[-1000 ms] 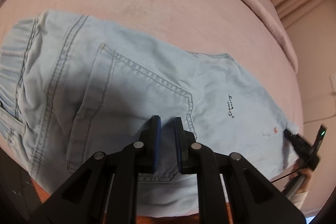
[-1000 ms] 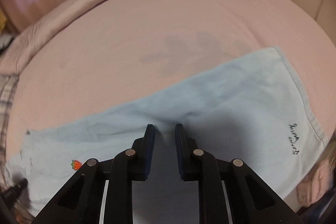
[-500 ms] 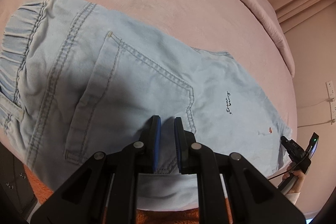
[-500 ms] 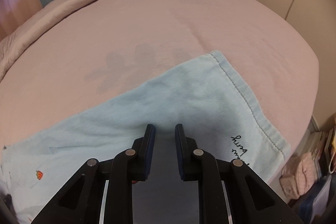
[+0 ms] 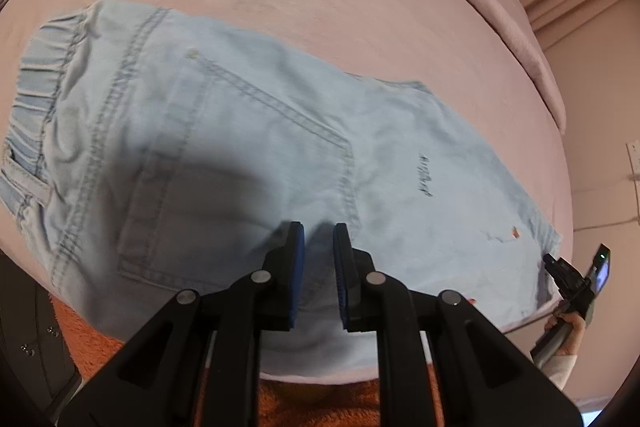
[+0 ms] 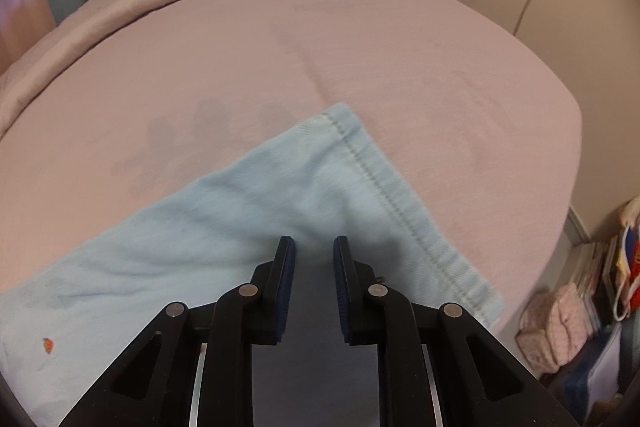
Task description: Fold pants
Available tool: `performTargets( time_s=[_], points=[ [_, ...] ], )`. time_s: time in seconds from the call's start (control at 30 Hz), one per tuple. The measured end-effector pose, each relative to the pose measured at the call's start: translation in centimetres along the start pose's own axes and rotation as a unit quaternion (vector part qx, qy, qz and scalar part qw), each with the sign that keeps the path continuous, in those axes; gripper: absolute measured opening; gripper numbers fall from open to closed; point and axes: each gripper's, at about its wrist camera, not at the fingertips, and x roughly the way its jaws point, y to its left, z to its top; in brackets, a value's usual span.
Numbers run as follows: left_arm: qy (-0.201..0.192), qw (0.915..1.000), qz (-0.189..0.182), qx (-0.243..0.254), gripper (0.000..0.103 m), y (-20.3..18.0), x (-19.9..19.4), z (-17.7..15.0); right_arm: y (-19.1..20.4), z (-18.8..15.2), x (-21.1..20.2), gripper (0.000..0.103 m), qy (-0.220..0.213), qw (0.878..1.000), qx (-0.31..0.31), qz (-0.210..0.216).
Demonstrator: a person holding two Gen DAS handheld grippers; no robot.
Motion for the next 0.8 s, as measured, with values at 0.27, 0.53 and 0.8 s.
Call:
performTargets(
  time_s=[0.27, 0.53, 0.8],
  points=[
    [-0.001, 0.9981, -0.035, 0.051, 0.035, -4.0, -0.1, -0.2, -2.2, -0.8, -2.3, 0.023, -0.015, 0.999, 0.033, -0.016],
    [-0.003, 0.9941, -0.033, 0.104, 0.062, -7.0, 1.5, -0.6, -7.0, -2.8, -4.4, 0.065, -0.028, 0.994, 0.102, -0.017],
    [0.005, 0.9919, -0.025, 0.125, 0.072, -8.3, 2.5, -1.3, -9.5, -5.0, -1.9, 0.065, -0.002, 0.981, 0.184, 0.066]
  ],
)
